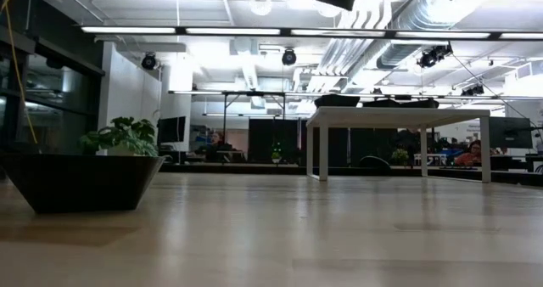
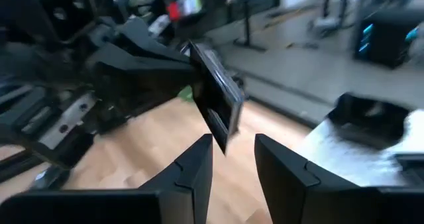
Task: Pick & Place Mini shaped plates
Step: Stack the square plate on top of the square plate on the shelf
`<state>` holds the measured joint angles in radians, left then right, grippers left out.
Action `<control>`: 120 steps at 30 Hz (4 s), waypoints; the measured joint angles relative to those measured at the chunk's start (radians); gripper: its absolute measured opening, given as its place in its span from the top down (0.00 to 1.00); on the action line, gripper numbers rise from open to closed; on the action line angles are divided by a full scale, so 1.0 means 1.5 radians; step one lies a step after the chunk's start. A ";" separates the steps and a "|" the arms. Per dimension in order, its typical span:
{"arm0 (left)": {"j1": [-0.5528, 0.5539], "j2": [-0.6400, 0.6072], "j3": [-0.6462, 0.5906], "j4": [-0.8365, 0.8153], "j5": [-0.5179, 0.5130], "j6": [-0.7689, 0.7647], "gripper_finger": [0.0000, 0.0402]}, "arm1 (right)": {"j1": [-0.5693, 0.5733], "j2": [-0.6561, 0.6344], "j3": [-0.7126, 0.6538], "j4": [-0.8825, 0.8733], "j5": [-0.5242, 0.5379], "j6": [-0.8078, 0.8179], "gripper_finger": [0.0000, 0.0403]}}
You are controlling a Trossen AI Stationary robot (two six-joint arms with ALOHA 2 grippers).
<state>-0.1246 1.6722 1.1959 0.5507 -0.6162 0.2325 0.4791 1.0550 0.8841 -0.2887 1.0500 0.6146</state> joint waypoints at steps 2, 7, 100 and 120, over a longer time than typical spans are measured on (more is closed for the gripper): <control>0.000 0.000 0.018 0.000 -0.019 0.036 1.00 | 0.012 0.000 0.000 0.003 0.046 -0.020 0.73; 0.000 0.000 0.048 0.000 -0.033 0.117 1.00 | 0.012 0.000 0.000 0.026 0.091 -0.102 0.73; 0.000 -0.001 0.058 0.000 -0.019 0.263 0.78 | -0.107 0.013 0.001 0.160 -0.029 -0.129 1.00; 0.001 -0.112 0.058 -0.184 -0.057 0.319 0.78 | -0.205 -0.079 0.001 -0.001 -0.042 0.020 1.00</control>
<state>-0.1226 1.5040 1.2827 0.2755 -0.7020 0.7109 0.1711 0.9372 0.8852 -0.2896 0.9874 0.6438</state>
